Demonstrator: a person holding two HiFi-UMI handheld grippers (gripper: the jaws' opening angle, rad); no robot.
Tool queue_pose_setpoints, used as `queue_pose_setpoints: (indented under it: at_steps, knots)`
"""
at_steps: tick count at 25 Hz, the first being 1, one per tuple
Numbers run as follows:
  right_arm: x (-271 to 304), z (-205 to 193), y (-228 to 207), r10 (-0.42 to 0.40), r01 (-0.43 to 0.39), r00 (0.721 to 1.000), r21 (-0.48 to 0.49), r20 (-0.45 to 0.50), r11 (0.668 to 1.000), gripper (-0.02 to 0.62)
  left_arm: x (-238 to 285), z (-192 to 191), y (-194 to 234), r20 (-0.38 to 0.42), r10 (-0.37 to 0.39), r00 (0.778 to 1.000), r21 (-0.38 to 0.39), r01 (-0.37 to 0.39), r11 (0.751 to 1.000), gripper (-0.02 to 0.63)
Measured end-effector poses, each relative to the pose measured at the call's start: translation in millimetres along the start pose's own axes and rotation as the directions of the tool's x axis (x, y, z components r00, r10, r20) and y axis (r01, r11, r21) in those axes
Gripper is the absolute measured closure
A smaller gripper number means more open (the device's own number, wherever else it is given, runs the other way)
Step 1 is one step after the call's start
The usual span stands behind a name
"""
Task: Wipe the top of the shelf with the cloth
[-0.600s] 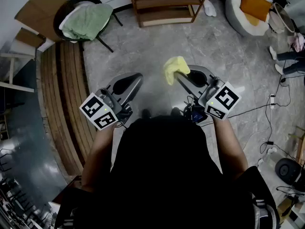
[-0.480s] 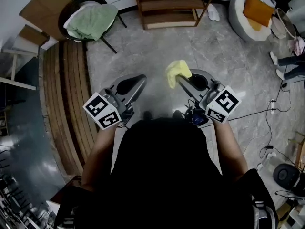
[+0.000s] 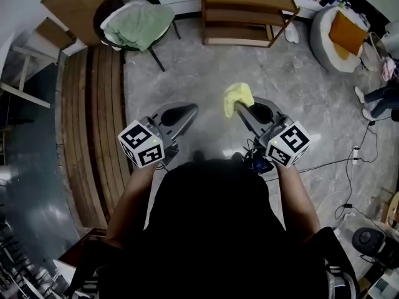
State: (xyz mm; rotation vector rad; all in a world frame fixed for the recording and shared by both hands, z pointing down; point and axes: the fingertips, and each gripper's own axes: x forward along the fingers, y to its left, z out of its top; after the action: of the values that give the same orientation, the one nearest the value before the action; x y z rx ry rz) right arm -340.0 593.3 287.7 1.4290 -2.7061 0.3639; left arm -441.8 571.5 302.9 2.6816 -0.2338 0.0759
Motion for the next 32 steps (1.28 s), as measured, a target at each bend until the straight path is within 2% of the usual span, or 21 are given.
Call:
queue_pose_setpoints:
  at_steps: [5,8,12,16,19,23,32]
  knots:
    - [19.1,-1.2,-4.6,-0.075,0.075,0.997,0.069,-0.009,0.995,0.551,-23.2,-11.4,29.0,-0.033,0.033,0.999,0.011,-0.033,0.999,0.595]
    - [26.8,-1.3,-10.6,-0.123,0.126,0.991,0.068,-0.049,0.990,0.551,-29.3,-15.3,44.9,-0.032,0.030,0.999,-0.021,-0.031,0.999,0.595]
    - [19.1,-0.2,-29.5,-0.157,0.162,0.985,0.074,-0.067,0.984,0.551,-13.8,-17.0,56.0,-0.029,0.002,1.000,-0.053,-0.004,0.999,0.595]
    - [13.8,-0.7,-58.6,-0.183,0.188,0.982,0.108,-0.051,0.976,0.551,10.9,-15.6,71.5,-0.058,0.015,0.998,-0.004,-0.016,1.000,0.595]
    - [21.2,0.5,-82.7,-0.175,0.178,0.984,0.120,-0.033,0.977,0.551,27.1,-2.7,87.4,-0.043,0.026,0.999,-0.002,-0.026,1.000,0.595]
    - [43.6,4.2,-124.0,-0.151,0.153,0.988,0.091,-0.033,0.984,0.551,54.9,11.8,113.2,-0.071,0.023,0.997,-0.008,-0.023,1.000,0.595]
    - [80.7,44.1,-239.6,-0.049,0.049,0.999,0.065,-0.004,0.997,0.551,146.9,76.8,172.5,-0.053,0.076,0.996,-0.032,-0.078,0.996,0.595]
